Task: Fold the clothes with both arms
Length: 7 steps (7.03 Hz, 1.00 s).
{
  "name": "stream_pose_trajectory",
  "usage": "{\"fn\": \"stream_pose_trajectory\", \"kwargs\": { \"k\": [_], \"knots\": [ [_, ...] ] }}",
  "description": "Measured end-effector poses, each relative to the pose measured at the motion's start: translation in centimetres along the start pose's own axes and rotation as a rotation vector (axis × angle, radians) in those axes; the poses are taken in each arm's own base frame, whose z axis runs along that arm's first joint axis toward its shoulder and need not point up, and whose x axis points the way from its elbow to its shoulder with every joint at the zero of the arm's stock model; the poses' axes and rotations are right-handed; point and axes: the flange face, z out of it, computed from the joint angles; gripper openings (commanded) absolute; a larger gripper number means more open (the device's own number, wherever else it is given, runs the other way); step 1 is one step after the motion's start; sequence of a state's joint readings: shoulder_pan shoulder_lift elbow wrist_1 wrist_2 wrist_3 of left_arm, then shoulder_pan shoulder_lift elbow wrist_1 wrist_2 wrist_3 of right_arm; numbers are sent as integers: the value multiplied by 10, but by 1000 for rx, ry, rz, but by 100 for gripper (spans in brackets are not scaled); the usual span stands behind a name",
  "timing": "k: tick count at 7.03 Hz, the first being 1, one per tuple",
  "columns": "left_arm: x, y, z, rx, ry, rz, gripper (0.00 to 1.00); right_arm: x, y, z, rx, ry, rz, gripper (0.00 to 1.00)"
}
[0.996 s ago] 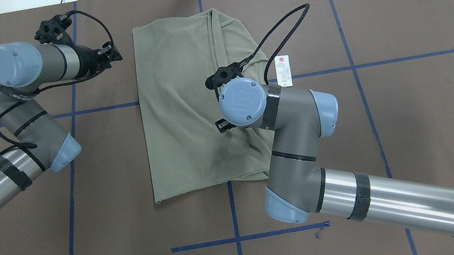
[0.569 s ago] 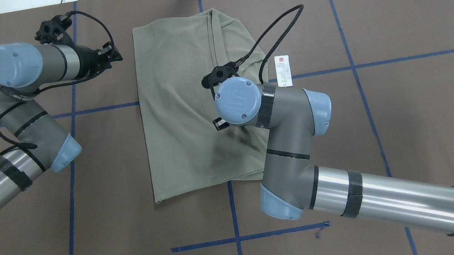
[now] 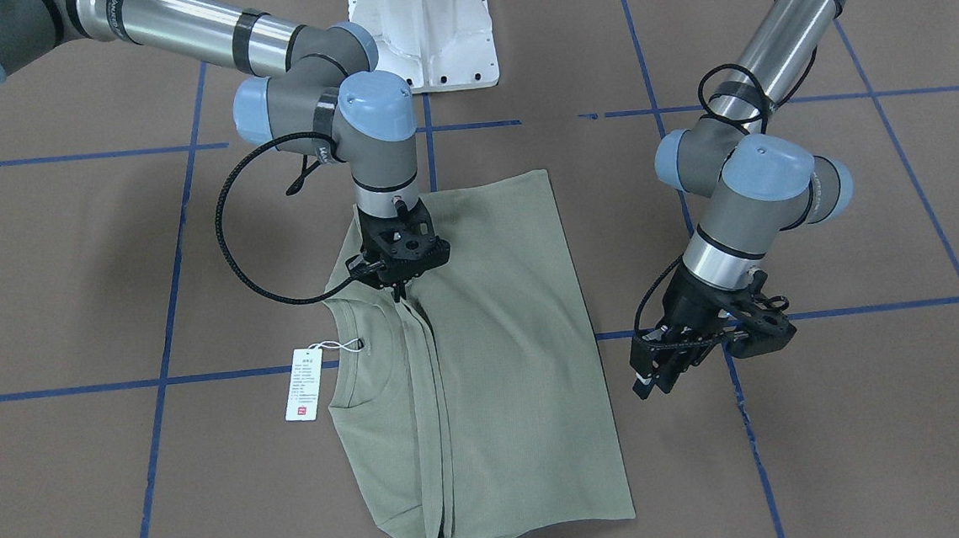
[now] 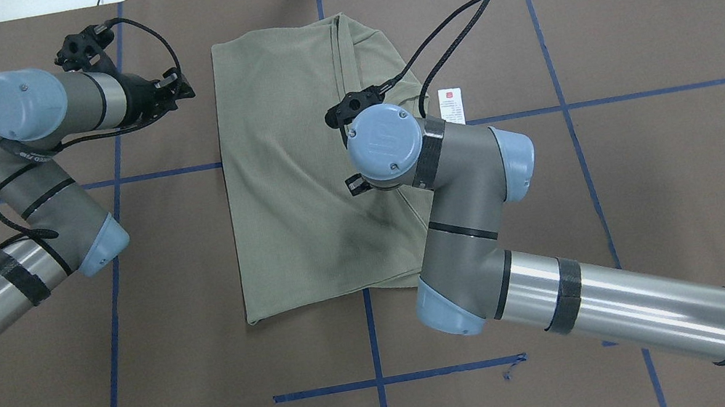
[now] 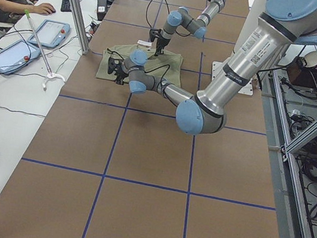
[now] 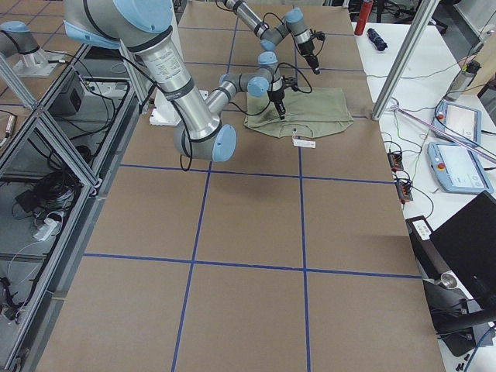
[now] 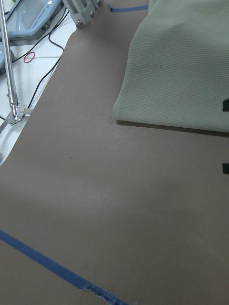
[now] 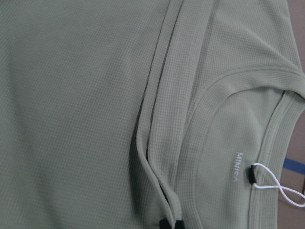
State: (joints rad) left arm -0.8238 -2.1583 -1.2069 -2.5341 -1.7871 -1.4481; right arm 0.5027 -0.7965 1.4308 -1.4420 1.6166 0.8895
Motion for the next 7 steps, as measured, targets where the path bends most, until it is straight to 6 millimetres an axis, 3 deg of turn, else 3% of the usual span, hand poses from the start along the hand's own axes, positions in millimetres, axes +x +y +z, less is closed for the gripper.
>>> {"fn": "stream_pose_trajectory", "kwargs": {
  "k": [3,4,5,6,7],
  "knots": [
    [0,0,0,1,1,-14,47,24,24,9,5,-34,6,0],
    [1,1,-1,2,2,-22,47,31,33,8,9,-44,5,15],
    [2,1,-2,2,5,-26,47,34,36,5,8,-55,6,77],
    [3,1,-2,2,7,-28,47,35,35,2,1,-65,9,100],
    [3,1,-3,3,8,-28,47,38,33,0,-1,-69,13,100]
  ]
}}
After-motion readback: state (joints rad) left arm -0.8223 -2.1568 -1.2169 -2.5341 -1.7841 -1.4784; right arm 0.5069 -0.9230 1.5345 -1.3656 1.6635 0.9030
